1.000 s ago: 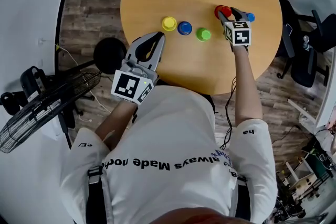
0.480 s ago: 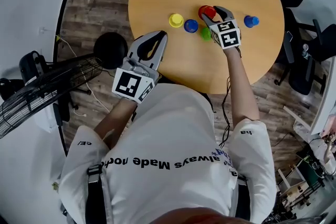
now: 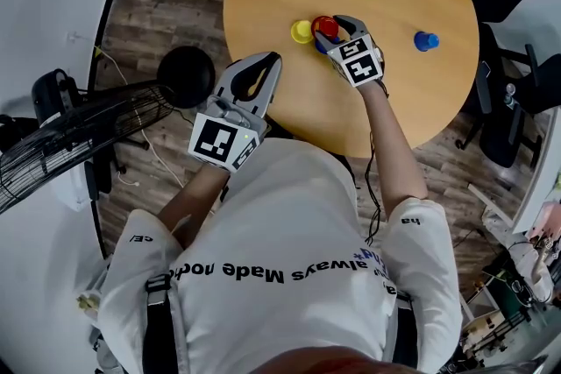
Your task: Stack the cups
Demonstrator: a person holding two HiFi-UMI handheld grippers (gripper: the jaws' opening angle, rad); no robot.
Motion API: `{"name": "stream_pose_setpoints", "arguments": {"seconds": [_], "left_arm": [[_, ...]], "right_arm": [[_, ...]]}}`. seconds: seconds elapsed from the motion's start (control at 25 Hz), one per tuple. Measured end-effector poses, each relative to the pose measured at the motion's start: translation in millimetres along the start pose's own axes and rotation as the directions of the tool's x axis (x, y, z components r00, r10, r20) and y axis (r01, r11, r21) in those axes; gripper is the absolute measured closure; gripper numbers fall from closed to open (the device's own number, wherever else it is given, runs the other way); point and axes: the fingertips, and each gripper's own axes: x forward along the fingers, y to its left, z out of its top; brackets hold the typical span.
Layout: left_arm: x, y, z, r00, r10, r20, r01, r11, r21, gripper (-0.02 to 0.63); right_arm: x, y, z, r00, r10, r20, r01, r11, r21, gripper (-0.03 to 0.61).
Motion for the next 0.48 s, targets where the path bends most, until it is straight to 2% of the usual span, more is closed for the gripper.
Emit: {"name": "stream_pose_setpoints", "arguments": {"seconds": [0.48], "left_arm": [[-11, 10, -5, 1.000, 0.022, -0.002, -0.022, 1.000, -0.012, 0.581]], "right_arm": [[21, 11, -12, 1.000, 0.001, -0.010, -0.001, 1.000, 0.007, 0.322]]}}
